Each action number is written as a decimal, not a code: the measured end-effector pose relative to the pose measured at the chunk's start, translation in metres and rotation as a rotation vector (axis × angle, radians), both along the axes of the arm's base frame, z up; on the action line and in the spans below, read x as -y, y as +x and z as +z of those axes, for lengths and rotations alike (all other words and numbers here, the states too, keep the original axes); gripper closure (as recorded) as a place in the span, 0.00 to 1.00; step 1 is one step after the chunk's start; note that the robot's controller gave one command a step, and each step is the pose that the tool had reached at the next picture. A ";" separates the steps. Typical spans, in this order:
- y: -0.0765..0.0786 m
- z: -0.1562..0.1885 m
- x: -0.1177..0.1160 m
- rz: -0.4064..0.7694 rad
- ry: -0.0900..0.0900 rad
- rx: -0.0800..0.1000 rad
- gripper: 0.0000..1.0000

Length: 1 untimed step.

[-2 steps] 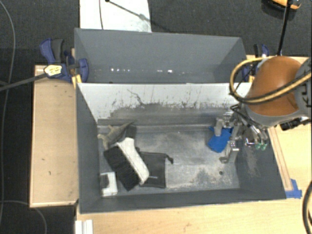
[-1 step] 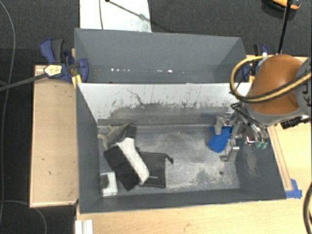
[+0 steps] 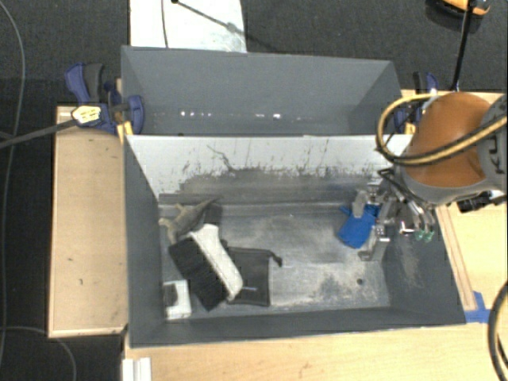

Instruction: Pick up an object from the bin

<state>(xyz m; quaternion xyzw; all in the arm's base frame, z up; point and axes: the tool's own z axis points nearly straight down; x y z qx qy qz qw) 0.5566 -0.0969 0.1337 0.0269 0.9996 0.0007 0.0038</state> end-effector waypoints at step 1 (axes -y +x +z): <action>0.019 -0.036 0.014 -0.042 0.000 0.011 0.00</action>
Offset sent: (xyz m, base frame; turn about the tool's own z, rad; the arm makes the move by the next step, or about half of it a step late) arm 0.0194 -0.0076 -0.0637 -0.0483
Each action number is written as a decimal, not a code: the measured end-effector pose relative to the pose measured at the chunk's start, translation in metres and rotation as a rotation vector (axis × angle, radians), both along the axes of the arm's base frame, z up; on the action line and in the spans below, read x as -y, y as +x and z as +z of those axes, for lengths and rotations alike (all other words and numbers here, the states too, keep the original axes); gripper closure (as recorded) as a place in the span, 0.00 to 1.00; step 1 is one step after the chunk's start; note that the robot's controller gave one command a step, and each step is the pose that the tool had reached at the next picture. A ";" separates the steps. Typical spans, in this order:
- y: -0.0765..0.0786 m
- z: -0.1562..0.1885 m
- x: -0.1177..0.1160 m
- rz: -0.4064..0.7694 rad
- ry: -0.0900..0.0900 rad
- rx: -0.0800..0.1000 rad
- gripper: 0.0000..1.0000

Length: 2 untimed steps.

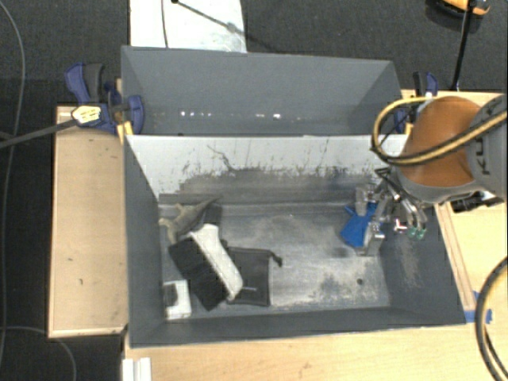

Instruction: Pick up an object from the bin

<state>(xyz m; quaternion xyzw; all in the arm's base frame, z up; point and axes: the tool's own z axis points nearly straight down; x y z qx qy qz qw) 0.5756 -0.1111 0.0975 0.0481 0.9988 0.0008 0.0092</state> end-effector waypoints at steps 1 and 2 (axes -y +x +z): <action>0.002 -0.026 -0.009 0.093 0.002 -0.006 1.00; 0.002 -0.027 -0.007 0.093 -0.001 -0.007 0.00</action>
Offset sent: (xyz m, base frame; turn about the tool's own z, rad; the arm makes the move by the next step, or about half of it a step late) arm 0.0000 0.0000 0.0000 0.0000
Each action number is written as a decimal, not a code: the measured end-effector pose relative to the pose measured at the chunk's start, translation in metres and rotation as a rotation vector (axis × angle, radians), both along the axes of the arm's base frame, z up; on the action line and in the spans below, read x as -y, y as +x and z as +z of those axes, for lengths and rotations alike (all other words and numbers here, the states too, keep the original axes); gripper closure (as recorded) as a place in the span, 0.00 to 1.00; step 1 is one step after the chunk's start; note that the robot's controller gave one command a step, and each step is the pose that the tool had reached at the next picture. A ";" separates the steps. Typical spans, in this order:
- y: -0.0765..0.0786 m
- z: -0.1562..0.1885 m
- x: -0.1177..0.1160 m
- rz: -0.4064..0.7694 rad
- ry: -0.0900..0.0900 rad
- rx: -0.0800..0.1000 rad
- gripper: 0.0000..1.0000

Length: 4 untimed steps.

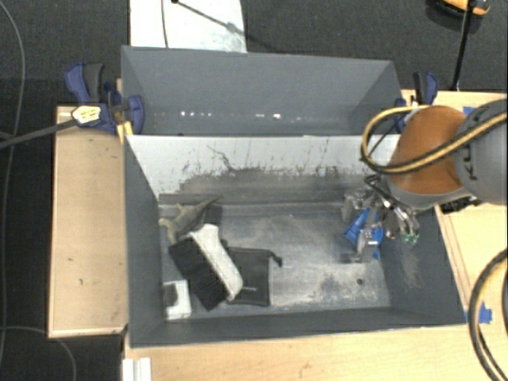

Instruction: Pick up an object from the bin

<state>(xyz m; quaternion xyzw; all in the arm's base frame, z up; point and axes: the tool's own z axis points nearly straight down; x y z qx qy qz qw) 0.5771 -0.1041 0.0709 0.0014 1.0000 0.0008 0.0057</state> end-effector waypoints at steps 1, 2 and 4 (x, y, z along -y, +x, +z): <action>0.000 0.000 0.000 0.000 0.000 0.000 0.00; -0.011 0.005 0.014 -0.089 0.004 -0.002 0.00; 0.004 0.003 0.033 -0.286 0.022 -0.006 1.00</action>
Offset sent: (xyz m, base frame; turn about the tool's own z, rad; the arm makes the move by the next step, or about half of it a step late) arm -0.0312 -0.0460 0.0144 0.2502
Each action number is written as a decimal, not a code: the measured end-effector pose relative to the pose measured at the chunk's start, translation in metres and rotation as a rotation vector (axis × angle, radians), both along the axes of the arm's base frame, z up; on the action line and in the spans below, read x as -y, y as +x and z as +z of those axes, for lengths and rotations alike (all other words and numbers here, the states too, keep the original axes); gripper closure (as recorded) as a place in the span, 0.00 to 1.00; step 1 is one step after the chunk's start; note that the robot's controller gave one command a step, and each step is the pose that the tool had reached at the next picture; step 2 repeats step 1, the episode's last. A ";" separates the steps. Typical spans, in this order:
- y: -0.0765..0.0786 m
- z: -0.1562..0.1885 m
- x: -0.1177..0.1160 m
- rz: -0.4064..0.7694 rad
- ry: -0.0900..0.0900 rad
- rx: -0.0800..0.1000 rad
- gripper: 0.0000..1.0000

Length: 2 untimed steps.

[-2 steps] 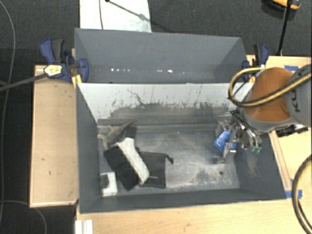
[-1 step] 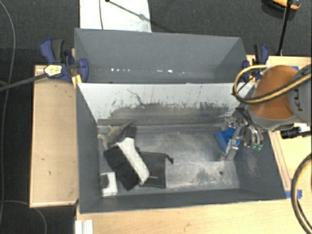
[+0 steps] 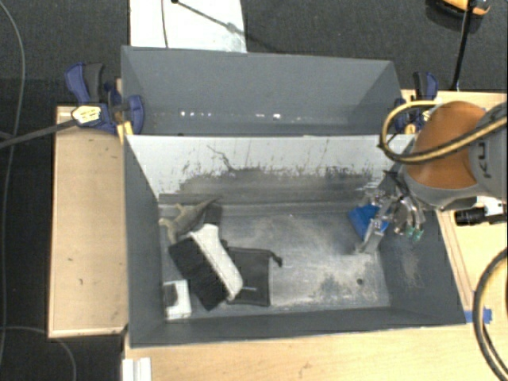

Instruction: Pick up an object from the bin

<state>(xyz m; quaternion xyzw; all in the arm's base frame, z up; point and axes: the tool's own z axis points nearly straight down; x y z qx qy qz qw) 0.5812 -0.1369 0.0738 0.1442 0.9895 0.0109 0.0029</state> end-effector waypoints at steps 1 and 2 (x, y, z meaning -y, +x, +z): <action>0.000 0.000 0.000 0.001 0.000 0.000 1.00; 0.000 0.000 0.000 0.001 0.000 0.000 1.00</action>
Offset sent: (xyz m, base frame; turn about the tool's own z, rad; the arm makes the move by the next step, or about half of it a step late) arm -0.0117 0.0034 0.0182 0.0218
